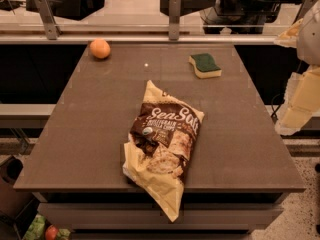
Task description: Move brown chip bag near orange
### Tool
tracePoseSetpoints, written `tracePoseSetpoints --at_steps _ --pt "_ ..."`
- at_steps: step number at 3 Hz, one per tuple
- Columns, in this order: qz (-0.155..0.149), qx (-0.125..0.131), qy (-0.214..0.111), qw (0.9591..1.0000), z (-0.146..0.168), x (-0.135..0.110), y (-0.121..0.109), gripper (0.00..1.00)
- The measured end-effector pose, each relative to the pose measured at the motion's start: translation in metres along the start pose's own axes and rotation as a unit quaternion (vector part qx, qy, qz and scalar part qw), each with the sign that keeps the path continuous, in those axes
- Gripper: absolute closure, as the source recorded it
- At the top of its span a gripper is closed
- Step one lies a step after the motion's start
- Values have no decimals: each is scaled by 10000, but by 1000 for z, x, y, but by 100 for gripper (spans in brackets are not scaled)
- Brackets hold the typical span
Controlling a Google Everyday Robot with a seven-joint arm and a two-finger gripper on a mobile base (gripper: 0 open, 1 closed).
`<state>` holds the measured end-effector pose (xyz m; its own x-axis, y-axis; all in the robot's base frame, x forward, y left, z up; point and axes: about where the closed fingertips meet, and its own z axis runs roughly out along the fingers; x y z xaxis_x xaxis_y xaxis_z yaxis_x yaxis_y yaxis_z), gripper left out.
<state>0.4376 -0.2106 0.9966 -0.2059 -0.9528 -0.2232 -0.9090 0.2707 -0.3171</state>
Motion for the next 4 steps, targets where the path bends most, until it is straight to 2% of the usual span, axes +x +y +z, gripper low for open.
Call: tracePoseSetpoints --at_steps 1,2,3,4 --pt "0 5 -1 10000 0 0 0 0" --pt "12 -94 65 9999 34 -22 -8 0" --pt "8 -441 -97 9990 93 -51 -10 0" --pt "38 -851 -414 9955 142 -70 1 0"
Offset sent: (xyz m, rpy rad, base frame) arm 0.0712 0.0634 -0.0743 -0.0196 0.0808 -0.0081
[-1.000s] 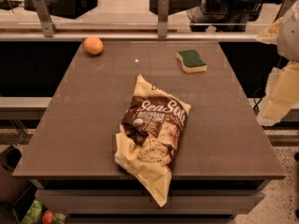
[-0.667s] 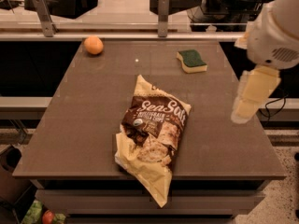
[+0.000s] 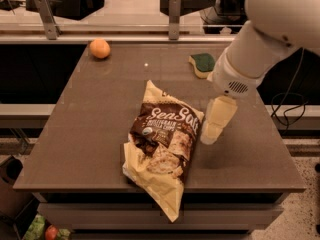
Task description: Move brown chip bag near orange
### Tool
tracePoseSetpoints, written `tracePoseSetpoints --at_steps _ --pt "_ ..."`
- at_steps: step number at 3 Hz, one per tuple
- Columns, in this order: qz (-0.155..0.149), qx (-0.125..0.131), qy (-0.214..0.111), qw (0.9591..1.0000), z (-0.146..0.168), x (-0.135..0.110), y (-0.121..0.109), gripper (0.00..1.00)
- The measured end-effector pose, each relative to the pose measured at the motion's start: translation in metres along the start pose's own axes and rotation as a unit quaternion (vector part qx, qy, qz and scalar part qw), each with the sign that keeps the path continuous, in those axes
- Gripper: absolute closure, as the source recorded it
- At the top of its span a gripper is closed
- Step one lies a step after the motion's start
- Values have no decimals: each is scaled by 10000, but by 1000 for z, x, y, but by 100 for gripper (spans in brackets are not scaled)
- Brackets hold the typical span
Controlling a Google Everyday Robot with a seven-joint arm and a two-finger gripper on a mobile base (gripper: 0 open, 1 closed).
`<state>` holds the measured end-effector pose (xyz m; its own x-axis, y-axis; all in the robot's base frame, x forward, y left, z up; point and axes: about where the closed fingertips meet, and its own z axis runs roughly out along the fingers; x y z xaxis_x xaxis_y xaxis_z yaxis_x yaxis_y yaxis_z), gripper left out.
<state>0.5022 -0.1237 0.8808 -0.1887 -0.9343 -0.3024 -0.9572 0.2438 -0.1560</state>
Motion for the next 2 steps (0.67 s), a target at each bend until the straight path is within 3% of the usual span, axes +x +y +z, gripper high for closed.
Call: tracePoseSetpoints --at_steps 1,2 --pt "33 -340 -239 9991 31 -11 20 0" --pt "-14 -576 -326 9978 35 -21 45 0"
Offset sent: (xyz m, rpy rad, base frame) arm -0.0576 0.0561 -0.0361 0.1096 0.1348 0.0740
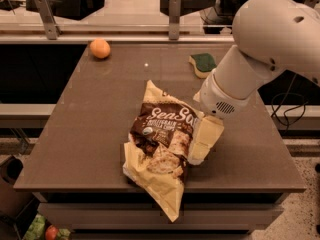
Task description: Move brown chip bag near orange
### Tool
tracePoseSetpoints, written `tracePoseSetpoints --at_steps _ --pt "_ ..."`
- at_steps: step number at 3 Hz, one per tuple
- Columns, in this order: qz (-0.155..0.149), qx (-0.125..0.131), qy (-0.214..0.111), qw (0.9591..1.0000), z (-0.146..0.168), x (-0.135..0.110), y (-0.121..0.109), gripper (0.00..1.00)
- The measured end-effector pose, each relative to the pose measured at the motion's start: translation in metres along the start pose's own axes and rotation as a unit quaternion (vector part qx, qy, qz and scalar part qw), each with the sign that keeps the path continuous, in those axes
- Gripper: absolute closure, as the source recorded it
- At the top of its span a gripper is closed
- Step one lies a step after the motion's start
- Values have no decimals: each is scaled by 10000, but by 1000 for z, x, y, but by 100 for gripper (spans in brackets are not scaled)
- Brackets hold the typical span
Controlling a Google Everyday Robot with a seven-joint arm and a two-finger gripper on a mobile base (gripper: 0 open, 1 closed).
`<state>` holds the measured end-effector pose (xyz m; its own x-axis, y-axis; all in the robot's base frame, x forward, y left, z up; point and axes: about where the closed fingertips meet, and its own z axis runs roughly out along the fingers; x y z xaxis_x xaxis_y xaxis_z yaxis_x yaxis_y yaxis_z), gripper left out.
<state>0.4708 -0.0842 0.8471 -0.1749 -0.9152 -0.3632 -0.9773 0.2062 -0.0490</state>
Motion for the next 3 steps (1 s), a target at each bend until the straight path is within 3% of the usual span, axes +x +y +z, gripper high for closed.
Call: tracePoseSetpoints --at_steps 1,3 --pt "-42 -25 98 9999 -16 -4 23 0" --pt "-333 124 345 9988 -47 -20 37 0"
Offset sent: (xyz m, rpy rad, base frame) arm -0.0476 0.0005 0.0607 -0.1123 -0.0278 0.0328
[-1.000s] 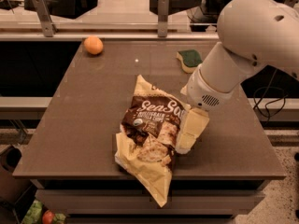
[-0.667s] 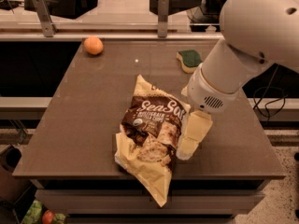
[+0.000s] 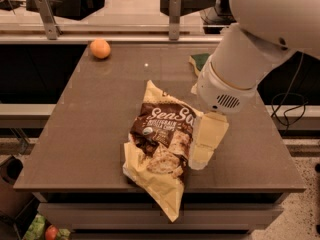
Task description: Move brown chip bag near orange
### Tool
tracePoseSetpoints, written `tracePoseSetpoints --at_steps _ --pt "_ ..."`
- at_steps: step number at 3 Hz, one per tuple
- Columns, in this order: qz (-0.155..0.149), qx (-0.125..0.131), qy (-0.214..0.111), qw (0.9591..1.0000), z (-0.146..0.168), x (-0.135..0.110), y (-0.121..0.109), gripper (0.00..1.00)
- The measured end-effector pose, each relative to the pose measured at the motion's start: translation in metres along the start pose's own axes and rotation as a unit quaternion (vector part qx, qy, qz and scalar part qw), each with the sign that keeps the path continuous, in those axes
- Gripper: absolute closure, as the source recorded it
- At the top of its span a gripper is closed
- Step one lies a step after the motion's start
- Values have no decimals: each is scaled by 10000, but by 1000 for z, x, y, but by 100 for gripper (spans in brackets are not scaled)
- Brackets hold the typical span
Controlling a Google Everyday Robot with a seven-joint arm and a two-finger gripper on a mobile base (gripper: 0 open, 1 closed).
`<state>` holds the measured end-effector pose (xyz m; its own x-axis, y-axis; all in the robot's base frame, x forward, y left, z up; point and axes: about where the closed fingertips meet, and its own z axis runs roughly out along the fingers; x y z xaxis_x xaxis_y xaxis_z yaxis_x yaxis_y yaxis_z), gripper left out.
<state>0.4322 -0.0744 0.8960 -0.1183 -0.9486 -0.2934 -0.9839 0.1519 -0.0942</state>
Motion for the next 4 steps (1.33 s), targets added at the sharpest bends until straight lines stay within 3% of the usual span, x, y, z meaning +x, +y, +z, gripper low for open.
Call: tracePoseSetpoints --at_steps 3,4 --pt "-534 -342 -491 9968 39 -48 13 0" --pt "-756 -254 -569 9952 62 -61 10 0"
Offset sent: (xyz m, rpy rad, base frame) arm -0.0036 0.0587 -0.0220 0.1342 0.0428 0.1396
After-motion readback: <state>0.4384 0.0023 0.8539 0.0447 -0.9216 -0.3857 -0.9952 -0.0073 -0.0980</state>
